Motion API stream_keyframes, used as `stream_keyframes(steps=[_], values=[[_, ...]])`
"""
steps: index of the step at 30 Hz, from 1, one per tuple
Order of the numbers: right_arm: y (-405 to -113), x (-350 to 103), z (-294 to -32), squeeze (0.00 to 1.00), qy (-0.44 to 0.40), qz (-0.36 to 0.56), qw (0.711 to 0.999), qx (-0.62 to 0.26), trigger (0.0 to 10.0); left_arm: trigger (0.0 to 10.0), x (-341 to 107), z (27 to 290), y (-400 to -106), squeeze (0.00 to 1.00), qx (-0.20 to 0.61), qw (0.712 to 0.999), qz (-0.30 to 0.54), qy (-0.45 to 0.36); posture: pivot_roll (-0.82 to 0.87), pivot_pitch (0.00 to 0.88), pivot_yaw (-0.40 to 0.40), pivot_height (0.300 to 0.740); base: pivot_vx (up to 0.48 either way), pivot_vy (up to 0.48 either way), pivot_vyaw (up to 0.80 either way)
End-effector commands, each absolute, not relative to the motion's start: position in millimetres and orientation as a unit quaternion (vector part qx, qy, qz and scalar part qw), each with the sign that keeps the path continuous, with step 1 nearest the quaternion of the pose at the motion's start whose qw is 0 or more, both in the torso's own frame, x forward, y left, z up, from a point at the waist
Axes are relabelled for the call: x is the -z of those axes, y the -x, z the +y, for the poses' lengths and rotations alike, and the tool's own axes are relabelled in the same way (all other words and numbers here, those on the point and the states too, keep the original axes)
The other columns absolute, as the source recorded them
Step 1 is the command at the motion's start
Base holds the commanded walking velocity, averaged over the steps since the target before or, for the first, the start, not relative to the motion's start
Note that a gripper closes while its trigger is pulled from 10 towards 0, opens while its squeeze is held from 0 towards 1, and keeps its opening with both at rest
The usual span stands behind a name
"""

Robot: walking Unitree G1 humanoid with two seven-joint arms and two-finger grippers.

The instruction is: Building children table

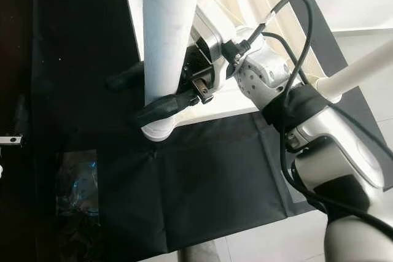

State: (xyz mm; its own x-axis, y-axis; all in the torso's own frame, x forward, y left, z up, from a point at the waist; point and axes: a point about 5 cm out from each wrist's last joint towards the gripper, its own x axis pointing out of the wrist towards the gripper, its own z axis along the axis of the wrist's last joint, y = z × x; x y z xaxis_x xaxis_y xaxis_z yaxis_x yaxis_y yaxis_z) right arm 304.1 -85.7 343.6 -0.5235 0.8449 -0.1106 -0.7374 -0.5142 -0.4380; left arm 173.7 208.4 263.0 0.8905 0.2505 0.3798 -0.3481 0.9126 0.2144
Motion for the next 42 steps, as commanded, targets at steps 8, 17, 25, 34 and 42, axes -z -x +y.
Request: stream_keyframes(steps=[8,17,25,34,42], values=[[-312,-299,-95,0.00,0.155,-0.064,0.487,-0.857,10.0,10.0,-259,209,-173,0.00,-0.151,0.965,-0.158,-0.146,0.01,0.497,-0.131,0.740,0.000,0.000,0.00],[-314,-282,-93,0.00,0.168,-0.037,0.536,-0.826,10.0,10.0,-259,209,-173,0.00,-0.151,0.965,-0.158,-0.146,-0.01,0.485,-0.144,0.740,0.000,0.000,0.00],[-281,-233,-72,0.00,0.080,0.049,0.749,-0.656,10.0,10.0,-263,216,-173,0.00,-0.156,0.963,-0.157,-0.153,-0.04,0.466,-0.130,0.740,0.000,0.000,0.00],[-290,-212,-54,0.00,0.074,0.018,0.885,-0.458,10.0,10.0,-276,221,-184,0.00,-0.143,0.961,-0.173,-0.161,-0.02,0.441,-0.081,0.740,0.000,0.000,0.00],[-281,-214,-38,0.00,0.085,-0.027,0.870,-0.485,10.0,10.0,-282,223,-190,0.00,-0.130,0.962,-0.182,-0.157,-0.01,0.430,-0.059,0.740,0.000,0.000,0.00]])
